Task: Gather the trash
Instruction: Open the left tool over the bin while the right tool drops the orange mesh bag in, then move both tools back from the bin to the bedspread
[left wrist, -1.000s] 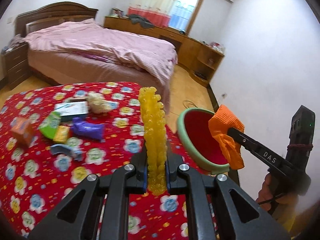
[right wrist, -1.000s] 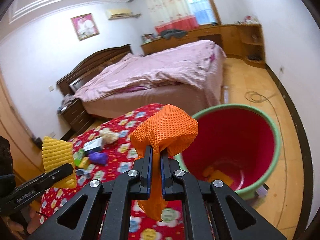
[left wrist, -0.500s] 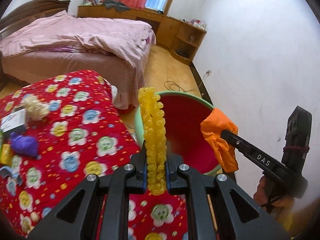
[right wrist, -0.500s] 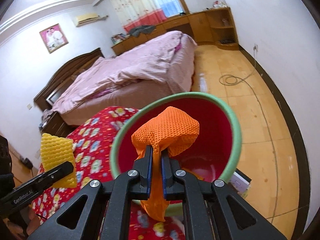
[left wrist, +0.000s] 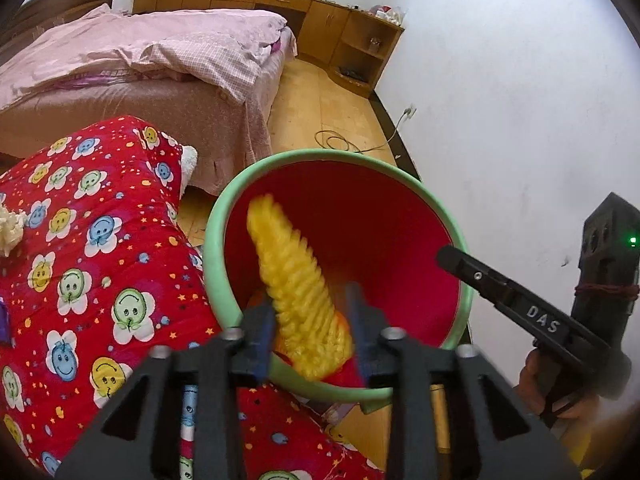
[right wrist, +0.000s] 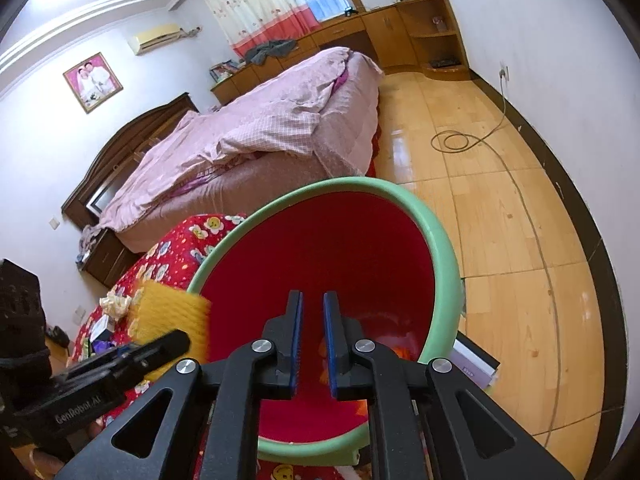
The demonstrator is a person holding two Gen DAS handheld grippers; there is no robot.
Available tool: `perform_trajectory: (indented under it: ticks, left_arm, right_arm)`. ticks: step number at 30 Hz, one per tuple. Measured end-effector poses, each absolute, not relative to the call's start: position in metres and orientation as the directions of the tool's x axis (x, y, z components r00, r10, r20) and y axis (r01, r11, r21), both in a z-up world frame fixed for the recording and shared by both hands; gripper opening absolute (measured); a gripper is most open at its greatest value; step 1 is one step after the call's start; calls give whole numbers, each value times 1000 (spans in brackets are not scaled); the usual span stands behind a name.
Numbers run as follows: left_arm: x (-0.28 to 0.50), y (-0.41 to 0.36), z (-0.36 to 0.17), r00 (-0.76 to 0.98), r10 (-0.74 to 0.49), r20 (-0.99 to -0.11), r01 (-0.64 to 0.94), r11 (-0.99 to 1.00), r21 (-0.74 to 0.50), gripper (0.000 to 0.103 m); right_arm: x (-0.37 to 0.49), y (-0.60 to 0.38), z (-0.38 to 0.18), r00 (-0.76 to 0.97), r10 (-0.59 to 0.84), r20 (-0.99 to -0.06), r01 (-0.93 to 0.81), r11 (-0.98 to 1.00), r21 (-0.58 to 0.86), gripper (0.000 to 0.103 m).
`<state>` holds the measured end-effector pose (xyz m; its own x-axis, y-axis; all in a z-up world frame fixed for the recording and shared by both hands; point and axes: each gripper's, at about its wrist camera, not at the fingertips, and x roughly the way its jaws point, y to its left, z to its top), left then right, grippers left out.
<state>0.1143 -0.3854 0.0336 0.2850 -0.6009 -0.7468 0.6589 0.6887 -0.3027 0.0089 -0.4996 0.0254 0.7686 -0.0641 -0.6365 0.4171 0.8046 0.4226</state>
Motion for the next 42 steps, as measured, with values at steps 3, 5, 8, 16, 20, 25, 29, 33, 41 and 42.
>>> perform_trajectory:
  ticks: [3,5,8,16,20,25,29,33,41,42]
  left_arm:
    - [114,-386,33,284,-598,-749,655,692,-304,41]
    - [115,-384,31,276,-595,-755,650,694,-309,41]
    - [117,-378,32,275,-596,-755,643,697,-316,41]
    - [115,-343,47,336,-583,-740,603,736,-307,42]
    - [114,-318,54,374,-569,-732,569,765,-303,42]
    - [111,-288,63,425,-541,-726,531,798,-284,44]
    - [110,-257,70,465,-528,-711,484,824,-295,49]
    - [110,-229,79,511,-498,-701,447,850,-279,50]
    - [116,-165,95,604,-409,-684,366,905,-217,50]
    - [117,-157,98,616,-393,-682,355,912,-205,50]
  right_arm:
    - [7,-497,26,771,-68,-633,417,805,421,14]
    - [5,-495,27,773,-76,-629,420,805,419,18]
    - [2,-493,28,779,-76,-622,418,803,425,28]
    - [-3,-476,38,784,-77,-616,412,807,423,46]
    - [-6,-462,47,793,-82,-604,399,818,413,50]
    - [-7,-443,58,804,-75,-590,373,836,402,55]
    - [-4,-426,66,811,-66,-582,347,854,387,60]
    - [-1,-411,73,820,-49,-571,321,865,386,64]
    - [13,-372,89,827,-4,-562,254,895,368,70]
    - [15,-368,91,828,0,-561,246,898,364,70]
